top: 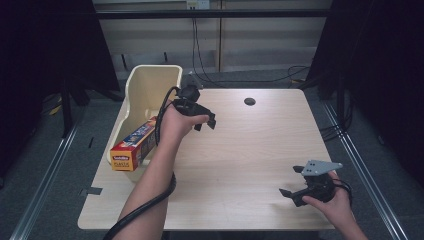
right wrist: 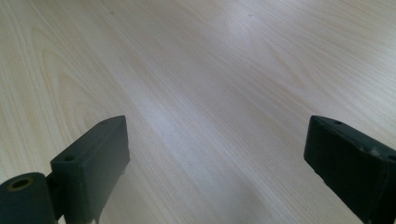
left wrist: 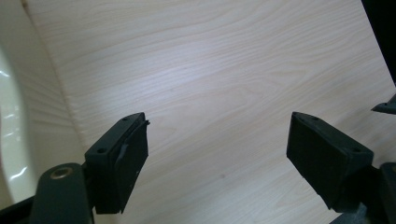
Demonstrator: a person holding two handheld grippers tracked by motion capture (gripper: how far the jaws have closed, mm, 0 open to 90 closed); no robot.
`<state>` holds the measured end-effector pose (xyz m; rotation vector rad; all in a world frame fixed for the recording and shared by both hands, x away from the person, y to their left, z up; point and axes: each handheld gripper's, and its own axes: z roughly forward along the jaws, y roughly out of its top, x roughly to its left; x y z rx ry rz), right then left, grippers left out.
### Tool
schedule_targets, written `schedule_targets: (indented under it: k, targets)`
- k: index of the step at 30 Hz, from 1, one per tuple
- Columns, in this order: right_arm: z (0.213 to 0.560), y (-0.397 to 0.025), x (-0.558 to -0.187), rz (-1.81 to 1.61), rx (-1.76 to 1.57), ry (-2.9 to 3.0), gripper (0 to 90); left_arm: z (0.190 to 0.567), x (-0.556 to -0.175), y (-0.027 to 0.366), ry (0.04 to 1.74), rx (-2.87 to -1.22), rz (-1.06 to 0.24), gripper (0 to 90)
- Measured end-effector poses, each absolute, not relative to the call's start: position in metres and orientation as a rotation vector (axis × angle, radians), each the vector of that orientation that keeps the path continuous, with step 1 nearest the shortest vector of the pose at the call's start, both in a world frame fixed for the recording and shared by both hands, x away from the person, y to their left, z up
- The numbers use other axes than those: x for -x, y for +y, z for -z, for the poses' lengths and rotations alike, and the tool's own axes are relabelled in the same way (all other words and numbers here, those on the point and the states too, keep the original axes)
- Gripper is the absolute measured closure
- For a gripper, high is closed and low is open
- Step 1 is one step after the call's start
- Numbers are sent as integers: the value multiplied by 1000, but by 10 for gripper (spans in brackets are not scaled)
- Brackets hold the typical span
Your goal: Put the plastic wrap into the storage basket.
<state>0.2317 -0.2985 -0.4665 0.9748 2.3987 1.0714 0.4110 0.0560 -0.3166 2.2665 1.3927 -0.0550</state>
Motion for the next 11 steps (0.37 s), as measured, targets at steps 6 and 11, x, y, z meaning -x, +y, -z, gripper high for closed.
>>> schedule_targets:
  k: [6,11]
  targets:
    - [467,-298,-232,-1065,-977,2400,67,325,-409,47,1355,-2292,57,193]
    - [467,-297,-232,-1064,-977,2403,67,328,-408,42,1341,-2294,51,190]
